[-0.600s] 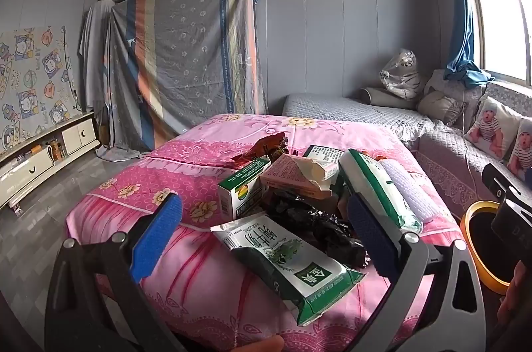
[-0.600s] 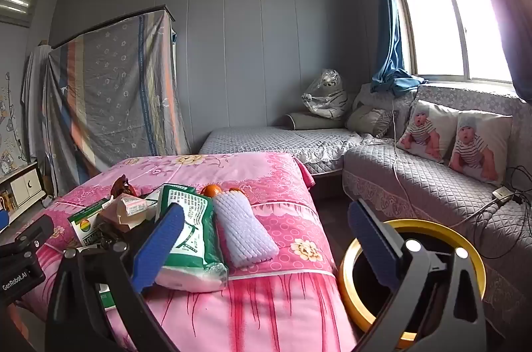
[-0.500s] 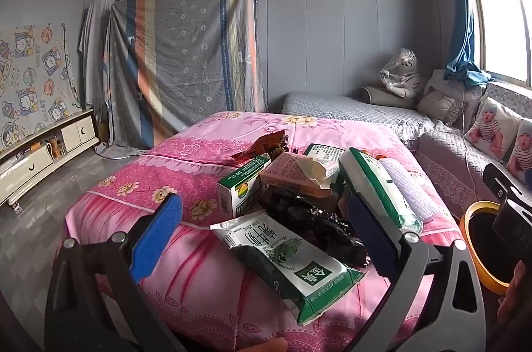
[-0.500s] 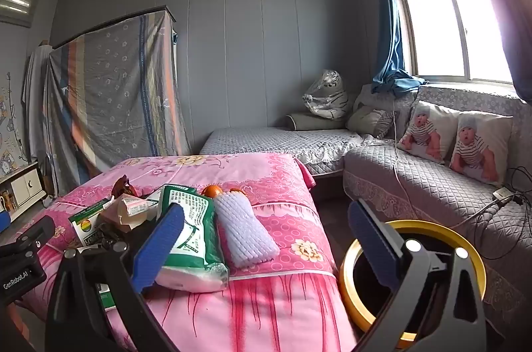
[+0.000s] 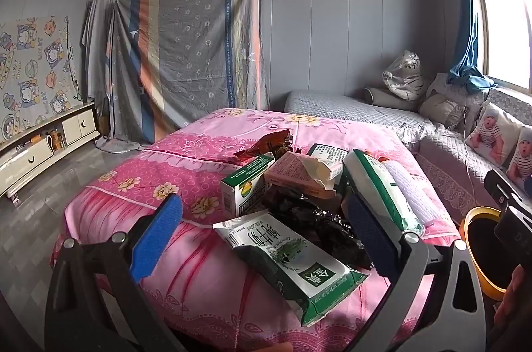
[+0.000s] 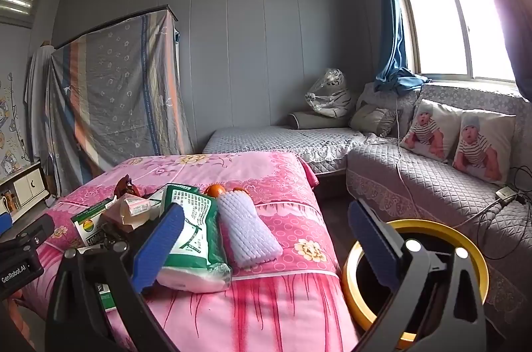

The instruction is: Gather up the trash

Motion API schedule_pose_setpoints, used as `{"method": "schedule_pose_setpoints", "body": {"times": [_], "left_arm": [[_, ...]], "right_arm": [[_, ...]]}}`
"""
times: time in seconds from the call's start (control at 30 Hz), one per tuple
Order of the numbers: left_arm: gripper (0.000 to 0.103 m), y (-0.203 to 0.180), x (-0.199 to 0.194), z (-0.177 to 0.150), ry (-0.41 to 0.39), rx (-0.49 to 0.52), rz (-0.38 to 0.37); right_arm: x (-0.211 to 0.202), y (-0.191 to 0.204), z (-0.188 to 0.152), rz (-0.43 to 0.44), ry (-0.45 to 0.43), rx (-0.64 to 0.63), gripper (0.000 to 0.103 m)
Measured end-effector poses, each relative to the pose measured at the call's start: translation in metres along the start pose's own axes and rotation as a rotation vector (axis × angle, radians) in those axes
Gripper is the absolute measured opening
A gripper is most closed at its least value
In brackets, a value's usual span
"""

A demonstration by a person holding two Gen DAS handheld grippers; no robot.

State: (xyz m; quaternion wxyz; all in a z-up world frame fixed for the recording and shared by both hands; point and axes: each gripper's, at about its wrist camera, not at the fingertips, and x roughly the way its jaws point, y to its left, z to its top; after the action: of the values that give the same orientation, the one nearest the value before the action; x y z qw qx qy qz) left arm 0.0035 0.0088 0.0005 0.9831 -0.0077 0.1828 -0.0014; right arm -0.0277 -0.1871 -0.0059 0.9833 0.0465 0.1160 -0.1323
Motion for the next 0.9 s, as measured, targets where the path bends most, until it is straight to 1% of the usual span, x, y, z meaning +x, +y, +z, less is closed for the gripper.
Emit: {"method": "schedule_pose_setpoints", "body": {"times": [0.9], "left_arm": [[0.095,0.0054,0.0001,0.0028,0.013,-0.026,0.006]], "right_arm": [[0.0039,0.0006,-0.0008,0.003,0.011,-0.001,0.096]]}}
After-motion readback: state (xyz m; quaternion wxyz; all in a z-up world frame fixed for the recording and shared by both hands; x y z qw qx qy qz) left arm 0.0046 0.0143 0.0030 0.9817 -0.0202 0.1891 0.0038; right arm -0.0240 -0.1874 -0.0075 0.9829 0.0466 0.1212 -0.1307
